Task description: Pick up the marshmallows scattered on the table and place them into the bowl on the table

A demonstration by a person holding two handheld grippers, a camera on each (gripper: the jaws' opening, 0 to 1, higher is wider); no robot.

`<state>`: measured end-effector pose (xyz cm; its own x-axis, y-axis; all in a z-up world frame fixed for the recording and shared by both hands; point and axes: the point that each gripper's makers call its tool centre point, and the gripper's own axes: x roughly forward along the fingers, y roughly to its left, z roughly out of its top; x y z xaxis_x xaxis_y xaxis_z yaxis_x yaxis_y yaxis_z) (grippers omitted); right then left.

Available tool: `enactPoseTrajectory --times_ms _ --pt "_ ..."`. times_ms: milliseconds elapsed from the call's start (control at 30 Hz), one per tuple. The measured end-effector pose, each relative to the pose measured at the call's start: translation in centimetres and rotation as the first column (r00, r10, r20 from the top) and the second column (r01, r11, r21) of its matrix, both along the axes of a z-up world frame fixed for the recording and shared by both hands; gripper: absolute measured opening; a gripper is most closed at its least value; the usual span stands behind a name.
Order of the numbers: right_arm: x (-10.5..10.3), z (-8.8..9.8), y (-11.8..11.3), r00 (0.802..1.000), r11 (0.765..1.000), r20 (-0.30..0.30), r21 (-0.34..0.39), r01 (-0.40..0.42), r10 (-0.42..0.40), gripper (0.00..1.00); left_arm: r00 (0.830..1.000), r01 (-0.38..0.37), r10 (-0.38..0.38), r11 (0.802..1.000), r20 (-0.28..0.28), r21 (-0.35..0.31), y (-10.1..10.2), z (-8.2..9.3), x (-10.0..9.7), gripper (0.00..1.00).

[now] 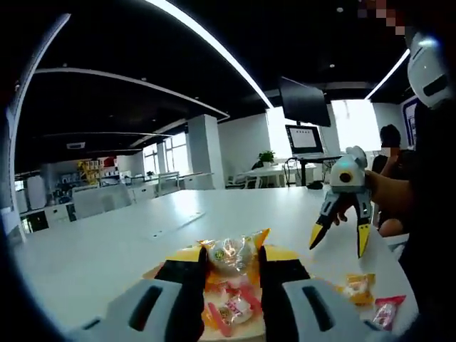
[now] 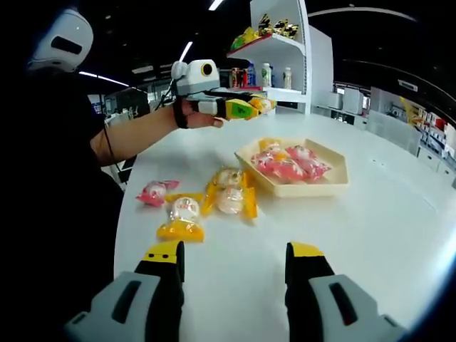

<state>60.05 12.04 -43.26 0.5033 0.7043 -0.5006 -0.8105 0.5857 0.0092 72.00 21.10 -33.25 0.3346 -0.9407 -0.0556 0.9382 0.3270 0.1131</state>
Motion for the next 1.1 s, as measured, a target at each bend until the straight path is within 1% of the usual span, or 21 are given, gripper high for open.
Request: enactPoseTrajectory --times_ms 100,233,367,433,800,1100 --pt "0.0 0.1 -0.1 1.0 1.0 0.002 0.002 0.004 -0.004 0.56 1.0 -0.019 0.019 1.0 -0.003 -0.001 0.0 0.0 0.5 0.29" --pt "0.0 0.1 -0.1 1.0 1.0 0.004 0.003 0.003 -0.003 0.56 0.998 -0.065 0.065 0.998 -0.005 0.008 0.2 -0.2 1.6 0.29" --pt "-0.1 0.3 -0.1 1.0 1.0 0.007 0.004 0.003 -0.003 0.56 0.995 -0.097 0.097 0.995 -0.03 0.017 0.4 -0.6 2.6 0.29" --pt "-0.1 0.5 0.0 1.0 1.0 0.01 0.007 0.001 -0.001 0.56 0.994 -0.11 0.111 0.994 -0.025 0.024 0.4 -0.7 2.9 0.29" --pt "0.2 0.6 -0.3 1.0 1.0 0.017 0.0 0.013 -0.013 0.55 0.99 -0.138 0.139 0.99 -0.033 0.029 0.6 -0.9 3.7 0.29" --pt "0.3 0.6 -0.2 1.0 1.0 0.016 0.0 0.009 -0.009 0.55 0.989 -0.141 0.142 0.989 -0.037 0.038 0.6 -1.2 3.7 0.29"
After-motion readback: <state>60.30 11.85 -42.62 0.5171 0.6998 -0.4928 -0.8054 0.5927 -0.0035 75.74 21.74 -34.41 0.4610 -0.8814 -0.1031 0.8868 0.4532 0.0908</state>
